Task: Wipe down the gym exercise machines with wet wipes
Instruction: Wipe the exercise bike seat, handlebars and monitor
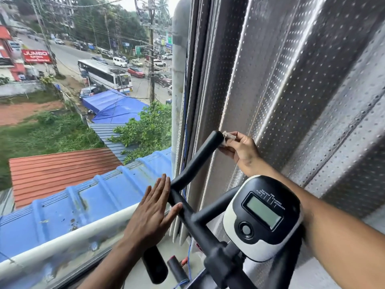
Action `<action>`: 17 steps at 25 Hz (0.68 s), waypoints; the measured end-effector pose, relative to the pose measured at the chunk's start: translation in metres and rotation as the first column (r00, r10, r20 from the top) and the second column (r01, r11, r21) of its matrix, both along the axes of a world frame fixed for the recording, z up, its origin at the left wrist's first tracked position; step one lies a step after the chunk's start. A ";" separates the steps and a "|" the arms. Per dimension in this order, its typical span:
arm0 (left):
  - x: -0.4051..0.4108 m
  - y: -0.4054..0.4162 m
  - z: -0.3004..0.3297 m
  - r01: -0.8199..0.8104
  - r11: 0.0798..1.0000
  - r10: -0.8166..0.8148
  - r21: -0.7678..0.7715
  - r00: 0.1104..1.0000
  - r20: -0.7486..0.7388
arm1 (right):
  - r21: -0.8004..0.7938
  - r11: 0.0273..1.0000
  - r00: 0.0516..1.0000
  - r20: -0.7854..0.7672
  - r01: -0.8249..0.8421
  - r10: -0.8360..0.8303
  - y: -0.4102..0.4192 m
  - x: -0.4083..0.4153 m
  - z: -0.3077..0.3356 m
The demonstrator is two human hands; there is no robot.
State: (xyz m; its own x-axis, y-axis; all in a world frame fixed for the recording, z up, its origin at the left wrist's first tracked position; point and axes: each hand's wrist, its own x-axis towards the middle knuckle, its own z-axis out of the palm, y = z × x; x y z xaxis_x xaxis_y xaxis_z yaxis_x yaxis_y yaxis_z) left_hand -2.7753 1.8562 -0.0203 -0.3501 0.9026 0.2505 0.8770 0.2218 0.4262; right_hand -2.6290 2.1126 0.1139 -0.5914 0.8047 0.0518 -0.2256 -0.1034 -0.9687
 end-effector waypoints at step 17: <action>-0.001 0.000 -0.006 -0.019 1.000 0.020 0.022 1.000 -0.016 | 0.194 0.978 0.993 0.069 0.081 -0.096 -0.010 -0.013 -0.024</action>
State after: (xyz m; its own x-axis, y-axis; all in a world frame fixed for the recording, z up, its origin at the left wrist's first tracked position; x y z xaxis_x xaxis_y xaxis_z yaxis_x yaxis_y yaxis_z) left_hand -2.7762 1.8565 -0.0265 -0.3634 0.8897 0.2763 0.8794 0.2297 0.4169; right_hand -2.6425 2.1030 0.0901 -0.5261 0.8341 0.1660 -0.1495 0.1015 -0.9835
